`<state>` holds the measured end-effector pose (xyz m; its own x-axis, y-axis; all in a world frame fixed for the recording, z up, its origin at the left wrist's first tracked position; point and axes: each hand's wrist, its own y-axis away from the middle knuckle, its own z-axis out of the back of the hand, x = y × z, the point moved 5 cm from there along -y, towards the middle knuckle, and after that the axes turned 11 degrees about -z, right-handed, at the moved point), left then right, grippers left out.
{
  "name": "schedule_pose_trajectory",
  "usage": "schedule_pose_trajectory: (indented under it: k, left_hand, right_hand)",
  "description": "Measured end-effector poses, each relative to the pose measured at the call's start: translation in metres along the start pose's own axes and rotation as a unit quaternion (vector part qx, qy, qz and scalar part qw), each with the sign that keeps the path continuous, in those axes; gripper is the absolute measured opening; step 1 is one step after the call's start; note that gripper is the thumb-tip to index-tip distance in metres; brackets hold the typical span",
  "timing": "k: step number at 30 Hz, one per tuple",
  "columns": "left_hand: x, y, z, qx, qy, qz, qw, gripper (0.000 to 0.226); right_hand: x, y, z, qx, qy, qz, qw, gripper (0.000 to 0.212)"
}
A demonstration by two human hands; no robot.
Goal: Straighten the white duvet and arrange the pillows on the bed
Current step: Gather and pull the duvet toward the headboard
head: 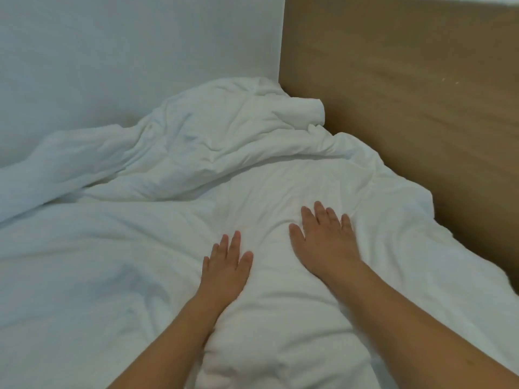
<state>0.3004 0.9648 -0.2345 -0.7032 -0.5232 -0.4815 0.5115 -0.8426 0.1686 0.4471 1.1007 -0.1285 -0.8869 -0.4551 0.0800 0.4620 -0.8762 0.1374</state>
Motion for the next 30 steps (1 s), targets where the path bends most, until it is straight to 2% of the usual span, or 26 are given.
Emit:
schedule_pose_trajectory:
  k: [2,4,5,8,12,18,22,26,30]
  left_hand:
    - [0.004,0.036,0.007,0.054,-0.029,-0.003,0.998,0.061]
    - [0.002,0.085,0.019,0.076,-0.082,-0.021,0.994,0.072]
    - [0.003,0.109,0.025,0.074,-0.088,-0.024,0.993,0.075]
    - [0.004,0.177,0.044,0.071,-0.059,0.026,0.995,0.064]
    - [-0.005,0.246,0.061,0.077,-0.115,0.025,0.990,0.063]
    - [-0.023,0.341,0.057,0.029,-0.201,-0.060,0.977,0.064]
    - [-0.015,0.435,0.045,-0.018,-0.245,-0.093,0.965,0.065]
    - [0.013,0.560,0.036,-0.040,-0.212,-0.056,0.975,0.067]
    - [0.066,0.648,0.077,0.001,-0.227,0.032,0.973,0.070]
  right_hand:
    - [-0.003,0.047,0.008,0.010,0.007,0.011,1.000,0.064]
    - [-0.008,0.097,0.015,0.005,0.012,0.022,1.000,0.065]
    - [-0.010,0.121,0.016,0.001,0.019,0.028,0.999,0.065]
    - [-0.016,0.189,0.011,-0.006,0.048,0.043,0.998,0.066]
    - [-0.017,0.264,-0.003,-0.014,0.045,0.068,0.997,0.068]
    - [-0.014,0.353,-0.028,-0.060,0.053,0.111,0.991,0.068]
    - [-0.003,0.420,-0.064,-0.067,0.034,0.111,0.991,0.066]
    - [0.027,0.510,-0.082,-0.041,-0.048,0.088,0.994,0.069]
    - [0.068,0.591,-0.051,0.004,-0.039,0.146,0.989,0.076]
